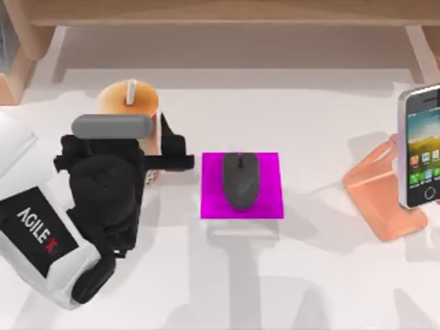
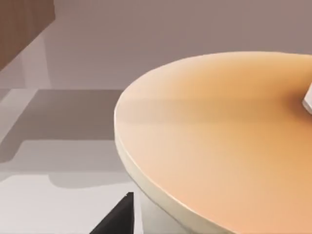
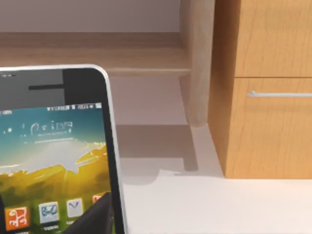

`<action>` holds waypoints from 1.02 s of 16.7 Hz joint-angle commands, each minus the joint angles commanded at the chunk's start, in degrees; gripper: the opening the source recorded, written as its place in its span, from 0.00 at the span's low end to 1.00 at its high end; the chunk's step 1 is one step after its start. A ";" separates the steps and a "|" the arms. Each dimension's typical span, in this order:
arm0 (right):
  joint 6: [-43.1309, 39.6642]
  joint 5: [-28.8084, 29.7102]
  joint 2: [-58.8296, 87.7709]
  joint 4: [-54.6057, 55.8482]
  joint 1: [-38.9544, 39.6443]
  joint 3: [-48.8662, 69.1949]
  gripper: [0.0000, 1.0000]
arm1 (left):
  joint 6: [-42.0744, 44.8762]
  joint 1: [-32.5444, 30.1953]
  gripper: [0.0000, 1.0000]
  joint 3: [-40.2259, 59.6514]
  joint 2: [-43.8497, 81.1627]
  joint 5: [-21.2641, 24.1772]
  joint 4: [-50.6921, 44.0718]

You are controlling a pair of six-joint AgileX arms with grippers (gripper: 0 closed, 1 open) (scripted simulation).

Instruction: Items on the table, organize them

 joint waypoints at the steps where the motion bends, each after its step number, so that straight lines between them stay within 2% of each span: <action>1: 0.00 0.00 0.00 0.00 0.00 0.00 1.00 | 0.00 0.00 0.62 0.00 0.00 0.00 0.00; 9: 0.00 0.00 0.00 0.00 0.00 0.00 1.00 | 0.00 0.00 0.02 0.00 0.00 0.00 0.00; 17: 0.00 0.00 0.00 0.00 0.00 0.00 1.00 | 0.00 0.00 0.00 0.00 0.00 0.00 0.00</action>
